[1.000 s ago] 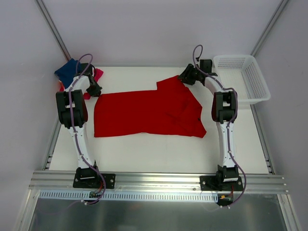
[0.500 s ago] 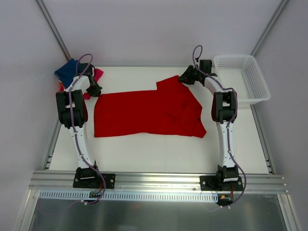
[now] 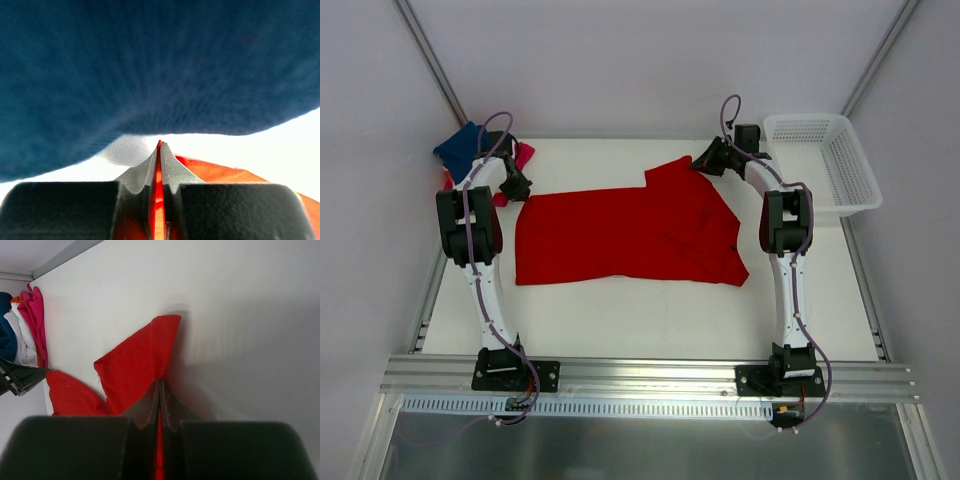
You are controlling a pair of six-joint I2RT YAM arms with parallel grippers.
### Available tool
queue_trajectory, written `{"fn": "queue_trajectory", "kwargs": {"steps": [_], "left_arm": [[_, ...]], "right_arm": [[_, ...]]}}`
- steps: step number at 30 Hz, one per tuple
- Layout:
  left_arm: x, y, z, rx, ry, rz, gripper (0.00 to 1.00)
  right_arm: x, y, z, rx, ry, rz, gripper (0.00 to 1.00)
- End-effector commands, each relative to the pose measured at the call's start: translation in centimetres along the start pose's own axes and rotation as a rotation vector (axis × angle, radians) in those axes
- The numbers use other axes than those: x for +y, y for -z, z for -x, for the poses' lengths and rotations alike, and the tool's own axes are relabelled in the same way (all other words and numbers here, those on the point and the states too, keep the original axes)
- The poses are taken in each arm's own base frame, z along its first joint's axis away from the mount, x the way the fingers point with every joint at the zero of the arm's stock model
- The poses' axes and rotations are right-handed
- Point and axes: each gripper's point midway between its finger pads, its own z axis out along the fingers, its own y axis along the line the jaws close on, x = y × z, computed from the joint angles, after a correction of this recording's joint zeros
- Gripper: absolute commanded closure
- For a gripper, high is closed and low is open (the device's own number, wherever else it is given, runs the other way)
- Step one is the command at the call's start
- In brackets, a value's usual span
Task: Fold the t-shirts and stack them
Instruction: Fold the tshirt
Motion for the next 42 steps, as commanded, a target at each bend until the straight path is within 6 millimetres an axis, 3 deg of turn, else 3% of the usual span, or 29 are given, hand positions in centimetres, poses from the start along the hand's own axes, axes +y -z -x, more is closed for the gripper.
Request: {"fn": "queue_trajectory", "kwargs": {"steps": [1,15,17,18,21,26,27,28,34,42], "left_arm": [[-0.4,1.4,-0.9,0.034,-0.023,-0.009,1.00],[-1.8,4.9,-0.4,-0.031,-0.053,-0.041,1.00],[-1.9,5.0,-0.3,-0.032,-0.051,-0.045,1.00],[-1.9,4.8,-0.4,-0.028,-0.049,-0.045,1.00],[-1.9,4.7,-0.4,-0.026,-0.049,-0.046,1.00],[-1.8,4.4,-0.3,-0.028,-0.056,-0.037,1.00],[-1.8,4.2,-0.3,-0.027,-0.056,-0.037,1.00],[-1.8,4.1,-0.4,-0.025,-0.056,-0.036,1.00],[-1.8,4.1,-0.1,-0.033,-0.061,-0.030,1.00],[-1.8,4.2,-0.1,-0.036,-0.066,-0.028,1.00]], "right_arm": [[2.4,1.0,0.9,-0.020,0.030,0.053,1.00],[6.6,4.9,1.1,-0.066,0.146,0.057,1.00],[6.5,5.0,1.2,-0.067,0.150,0.049,0.83],[6.1,5.1,1.4,-0.070,0.147,0.043,0.75],[5.0,5.0,2.0,-0.075,0.132,0.029,0.68],[2.8,4.3,3.4,-0.079,0.092,0.012,0.66],[3.1,4.5,4.5,-0.096,0.095,0.024,0.65],[1.9,3.8,4.4,-0.086,0.068,0.015,0.65],[1.0,2.7,5.8,-0.103,0.026,0.038,0.64],[-0.4,0.9,4.0,-0.064,-0.077,0.086,0.64]]}}
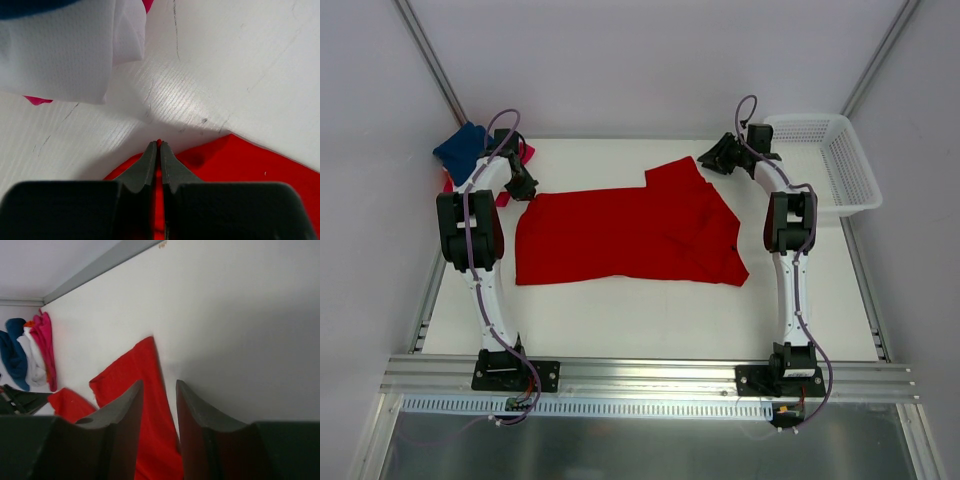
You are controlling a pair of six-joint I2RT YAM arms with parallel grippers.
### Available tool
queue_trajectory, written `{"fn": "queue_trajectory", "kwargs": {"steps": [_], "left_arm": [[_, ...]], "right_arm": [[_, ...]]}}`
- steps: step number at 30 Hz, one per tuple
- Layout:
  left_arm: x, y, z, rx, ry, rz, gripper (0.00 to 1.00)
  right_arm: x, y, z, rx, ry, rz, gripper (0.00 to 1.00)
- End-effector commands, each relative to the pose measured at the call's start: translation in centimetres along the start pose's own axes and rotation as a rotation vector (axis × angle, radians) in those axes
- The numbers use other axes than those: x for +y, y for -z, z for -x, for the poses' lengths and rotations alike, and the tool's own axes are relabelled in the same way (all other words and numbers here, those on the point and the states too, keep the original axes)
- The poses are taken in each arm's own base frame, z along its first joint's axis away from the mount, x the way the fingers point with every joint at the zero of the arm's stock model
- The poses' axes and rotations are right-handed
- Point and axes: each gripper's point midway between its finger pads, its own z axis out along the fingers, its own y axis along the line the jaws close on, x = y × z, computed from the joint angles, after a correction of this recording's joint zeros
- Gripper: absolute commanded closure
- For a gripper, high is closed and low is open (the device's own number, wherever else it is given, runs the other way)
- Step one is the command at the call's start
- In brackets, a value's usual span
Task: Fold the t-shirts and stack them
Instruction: Fold the tshirt
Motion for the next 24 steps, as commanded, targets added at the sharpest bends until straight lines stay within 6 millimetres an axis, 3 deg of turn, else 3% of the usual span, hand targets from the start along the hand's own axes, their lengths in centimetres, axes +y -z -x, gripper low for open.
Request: {"fn": "queue_trajectory", "kwargs": {"steps": [1,8,16,19,24], "left_arm": [[-0.2,1.5,1.4,-0.038,-0.019,-0.008,1.00],[-0.3,1.4,1.2,-0.031,-0.020,-0.012,1.00],[-0.4,1.5,1.2,-0.032,-0.018,-0.014,1.00],[-0.4,1.5,1.2,-0.030,-0.018,-0.016,1.00],[-0.4,1.4,1.1,-0.027,-0.015,-0.019,1.00]], "right_arm": [[2.2,0.0,0.1,0.000,-0.021,0.084,0.63],[3.3,-0.4,-2.2,0.053,-0.026,0.114,0.54],[4.4,-1.2,-4.2,0.099,-0.023,0.139,0.54],[4.3,-1.3,-4.3,0.103,-0.026,0.139,0.66],[4.2,-1.3,-4.5,0.107,-0.029,0.138,0.96]]}}
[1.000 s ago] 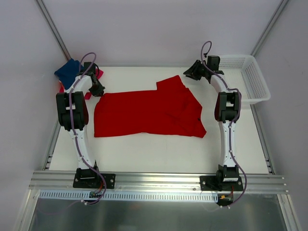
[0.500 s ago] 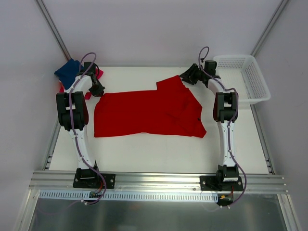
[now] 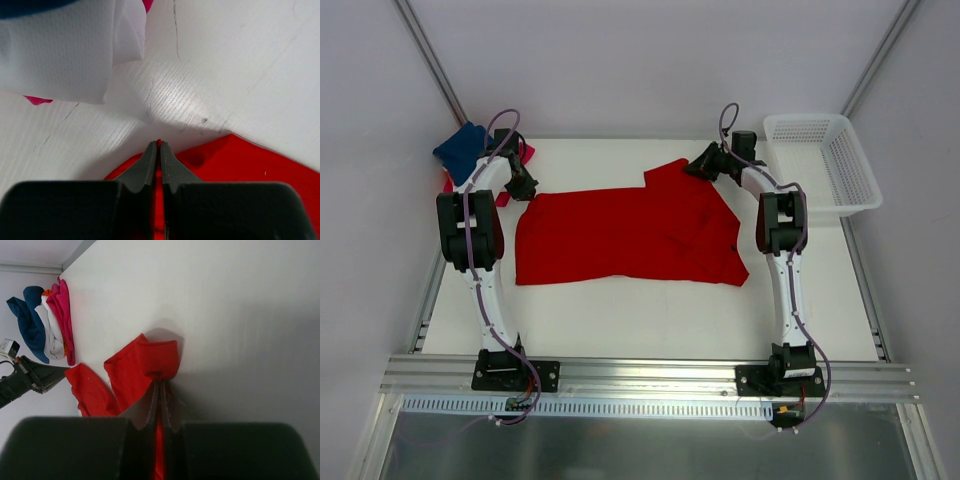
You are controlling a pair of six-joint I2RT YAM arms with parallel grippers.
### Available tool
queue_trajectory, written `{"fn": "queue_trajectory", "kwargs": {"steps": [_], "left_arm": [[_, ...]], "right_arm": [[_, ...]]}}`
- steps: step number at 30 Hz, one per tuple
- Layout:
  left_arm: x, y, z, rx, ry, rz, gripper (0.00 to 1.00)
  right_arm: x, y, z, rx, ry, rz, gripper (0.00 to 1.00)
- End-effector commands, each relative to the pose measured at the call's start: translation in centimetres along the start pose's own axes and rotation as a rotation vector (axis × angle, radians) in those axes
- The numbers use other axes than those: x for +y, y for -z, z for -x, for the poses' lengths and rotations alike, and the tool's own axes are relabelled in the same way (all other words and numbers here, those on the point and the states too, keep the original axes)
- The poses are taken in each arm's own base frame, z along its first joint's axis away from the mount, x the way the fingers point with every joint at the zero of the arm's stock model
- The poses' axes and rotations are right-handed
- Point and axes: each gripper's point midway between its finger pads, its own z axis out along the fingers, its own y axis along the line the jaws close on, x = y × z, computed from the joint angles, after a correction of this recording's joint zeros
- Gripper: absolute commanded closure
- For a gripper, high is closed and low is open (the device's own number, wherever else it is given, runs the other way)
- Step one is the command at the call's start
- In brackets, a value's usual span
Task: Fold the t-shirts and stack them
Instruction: Fold the tshirt
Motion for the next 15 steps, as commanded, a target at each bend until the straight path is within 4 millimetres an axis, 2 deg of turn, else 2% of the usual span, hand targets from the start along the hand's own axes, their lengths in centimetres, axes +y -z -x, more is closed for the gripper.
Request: {"fn": "queue_trajectory", "kwargs": {"steps": [1,7,8,11,13,14,15], "left_arm": [[-0.5,1.4,1.1,-0.028,-0.015,-0.020,1.00],[-0.9,2.3,1.4,-0.040,-0.018,-0.036,1.00],[-0.9,2.4,1.4,-0.042,-0.018,-0.037,1.00],[-1.1,3.2,1.5,-0.053,-0.021,-0.043,1.00],[-1.1,4.0,1.6,-0.065,-0.022,-0.046,1.00],[-1.2,4.2,1.5,-0.069,-0.024,-0.048,1.00],[-1.1,4.5,1.6,-0.074,-0.024,-0.049,1.00]], "right_arm": [[1.7,0.9,0.5,-0.005,0.013,0.018,1.00],[2.3,1.7,0.1,-0.006,0.030,0.006,1.00],[3.4,2.2,0.8,-0.029,0.061,0.025,1.00],[3.6,2.8,0.5,-0.032,0.078,0.013,1.00],[4.8,3.8,1.0,-0.051,0.102,0.015,1.00],[4.5,3.9,0.5,-0.043,0.107,0.006,1.00],[5.5,4.5,0.7,-0.054,0.125,0.009,1.00]]}}
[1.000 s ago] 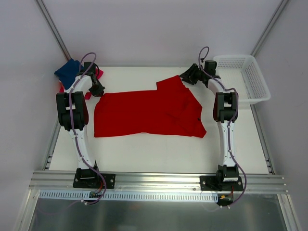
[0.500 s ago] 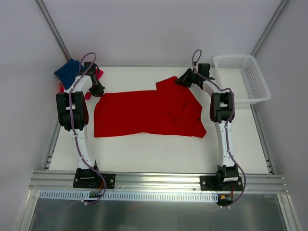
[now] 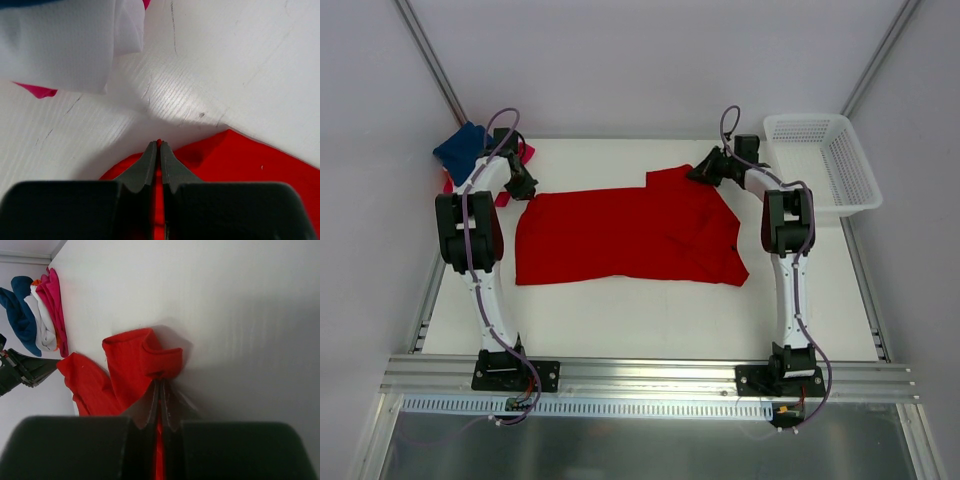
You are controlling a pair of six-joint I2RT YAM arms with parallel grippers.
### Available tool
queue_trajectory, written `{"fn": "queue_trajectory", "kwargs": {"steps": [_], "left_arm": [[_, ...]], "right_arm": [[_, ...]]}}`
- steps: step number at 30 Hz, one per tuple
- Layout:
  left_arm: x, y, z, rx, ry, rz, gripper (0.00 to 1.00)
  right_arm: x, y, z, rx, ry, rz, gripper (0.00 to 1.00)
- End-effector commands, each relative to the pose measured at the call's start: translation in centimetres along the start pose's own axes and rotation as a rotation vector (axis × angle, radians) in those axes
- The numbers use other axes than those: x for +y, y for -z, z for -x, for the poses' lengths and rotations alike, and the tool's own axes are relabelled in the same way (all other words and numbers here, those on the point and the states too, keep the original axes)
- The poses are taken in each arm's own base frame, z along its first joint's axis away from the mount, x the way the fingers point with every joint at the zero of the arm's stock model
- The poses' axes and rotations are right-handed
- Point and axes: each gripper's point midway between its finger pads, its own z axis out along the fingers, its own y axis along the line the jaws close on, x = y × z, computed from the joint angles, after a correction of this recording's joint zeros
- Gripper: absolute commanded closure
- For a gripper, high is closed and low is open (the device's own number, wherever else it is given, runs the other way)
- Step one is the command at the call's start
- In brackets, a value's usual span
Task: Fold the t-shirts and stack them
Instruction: Fold the tshirt
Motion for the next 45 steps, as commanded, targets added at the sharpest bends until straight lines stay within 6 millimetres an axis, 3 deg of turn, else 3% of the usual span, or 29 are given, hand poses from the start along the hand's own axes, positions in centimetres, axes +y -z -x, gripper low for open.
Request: {"fn": "queue_trajectory", "kwargs": {"steps": [1,9,13,18,19,20,23,24,26,27,30,31,36,45], "left_arm": [[-1.1,4.5,1.3,-0.070,-0.027,-0.046,1.00],[-0.6,8.7,1.8,-0.140,-0.025,-0.062,1.00],[0.2,10.4,1.2,-0.160,-0.025,-0.059,1.00],[0.7,12.3,0.6,-0.182,-0.021,-0.073,1.00],[1.1,12.2,0.1,-0.173,-0.021,-0.067,1.00],[1.2,12.4,-0.1,-0.172,-0.021,-0.068,1.00],[1.6,13.2,-0.9,-0.174,-0.018,-0.074,1.00],[1.6,13.9,-1.0,-0.185,-0.015,-0.083,1.00],[2.3,14.0,-1.7,-0.179,-0.011,-0.075,1.00],[2.3,14.7,-1.9,-0.192,-0.008,-0.084,1.00],[2.8,15.5,-2.7,-0.197,-0.005,-0.090,1.00],[3.1,15.3,-3.2,-0.190,-0.002,-0.087,1.00],[3.5,16.5,-4.0,-0.203,0.006,-0.103,1.00],[5.1,16.6,-6.6,-0.183,0.021,-0.093,1.00]], "right_arm": [[5.8,3.6,2.4,-0.078,0.131,0.045,1.00],[7.8,6.8,1.0,-0.099,0.190,0.019,1.00],[9.6,8.8,0.5,-0.117,0.228,0.024,1.00],[10.5,10.5,-0.8,-0.115,0.250,0.016,1.00],[10.1,10.7,-1.6,-0.107,0.245,0.005,1.00],[11.0,11.6,-1.7,-0.118,0.267,0.012,1.00],[11.0,12.5,-2.9,-0.114,0.273,0.002,1.00],[12.0,13.4,-3.1,-0.129,0.292,0.008,1.00],[11.8,13.9,-4.2,-0.121,0.295,-0.003,1.00],[12.9,14.8,-4.4,-0.139,0.319,0.004,1.00],[12.6,15.7,-5.5,-0.142,0.325,-0.015,1.00],[13.5,16.6,-5.6,-0.159,0.340,-0.007,1.00],[13.7,18.5,-7.1,-0.178,0.358,-0.023,1.00],[13.1,21.4,-10.3,-0.195,0.360,-0.044,1.00]]}}
